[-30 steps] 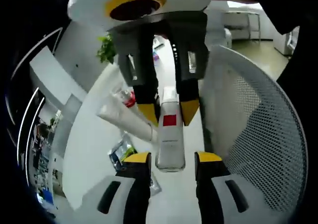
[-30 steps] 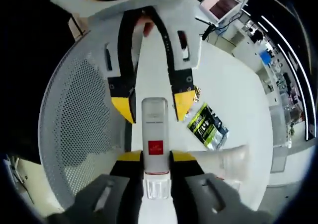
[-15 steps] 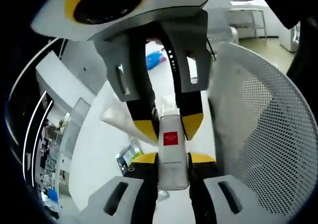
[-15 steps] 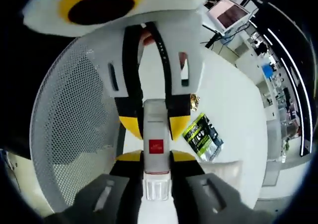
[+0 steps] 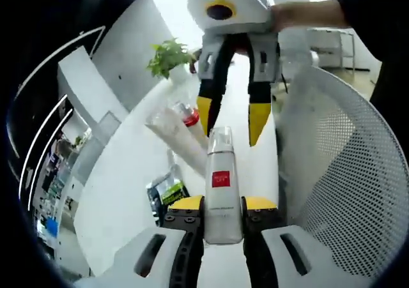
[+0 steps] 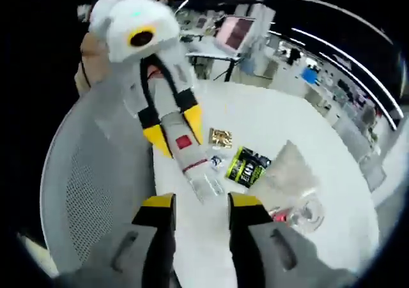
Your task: Arrange the skincare products in the storage area until every visible bottle or jar stands upright without overlapping.
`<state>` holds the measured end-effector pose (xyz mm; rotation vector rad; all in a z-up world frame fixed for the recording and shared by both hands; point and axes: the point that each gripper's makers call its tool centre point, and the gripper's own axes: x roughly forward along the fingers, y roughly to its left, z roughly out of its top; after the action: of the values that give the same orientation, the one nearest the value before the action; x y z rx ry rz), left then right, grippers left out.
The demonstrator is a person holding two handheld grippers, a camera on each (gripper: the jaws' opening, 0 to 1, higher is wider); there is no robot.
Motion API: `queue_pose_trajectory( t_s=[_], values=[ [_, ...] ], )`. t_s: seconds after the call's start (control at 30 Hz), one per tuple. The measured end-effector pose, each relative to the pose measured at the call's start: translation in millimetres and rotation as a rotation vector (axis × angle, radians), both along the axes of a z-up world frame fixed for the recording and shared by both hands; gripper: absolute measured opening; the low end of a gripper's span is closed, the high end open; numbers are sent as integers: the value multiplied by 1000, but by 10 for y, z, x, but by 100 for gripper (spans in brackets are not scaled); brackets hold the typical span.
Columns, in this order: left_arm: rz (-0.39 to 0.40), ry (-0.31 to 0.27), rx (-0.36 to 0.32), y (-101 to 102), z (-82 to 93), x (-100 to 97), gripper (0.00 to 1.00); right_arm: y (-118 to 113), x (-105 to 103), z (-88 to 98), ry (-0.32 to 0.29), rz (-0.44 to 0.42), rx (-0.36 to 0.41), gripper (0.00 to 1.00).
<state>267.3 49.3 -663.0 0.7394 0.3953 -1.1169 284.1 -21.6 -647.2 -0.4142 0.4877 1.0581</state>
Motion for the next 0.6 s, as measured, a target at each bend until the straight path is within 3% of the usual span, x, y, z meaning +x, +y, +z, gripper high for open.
queue_pose_trajectory(
  t_s=[0.1, 0.13, 0.27, 0.33, 0.53, 0.57, 0.6],
  values=[
    [36, 25, -66, -4, 53, -18, 17, -42, 30, 9, 191, -193, 281, 33],
    [52, 17, -106, -26, 115, -2, 17, -27, 35, 32, 297, -261, 433, 35],
    [102, 20, -220, -109, 323, 53, 17, -32, 137, 171, 521, -448, 869, 37],
    [113, 14, -265, -161, 409, 68, 18, 7, 154, 240, 607, -480, 1025, 37],
    [125, -14, -290, -286, 438, 55, 18, 75, 224, 443, 735, -517, 1309, 24],
    [125, -21, -283, -301, 408, 50, 18, 55, 253, 448, 756, -541, 1340, 20],
    [128, -24, -282, -306, 393, 51, 18, 63, 238, 404, 750, -528, 1312, 20]
  ],
)
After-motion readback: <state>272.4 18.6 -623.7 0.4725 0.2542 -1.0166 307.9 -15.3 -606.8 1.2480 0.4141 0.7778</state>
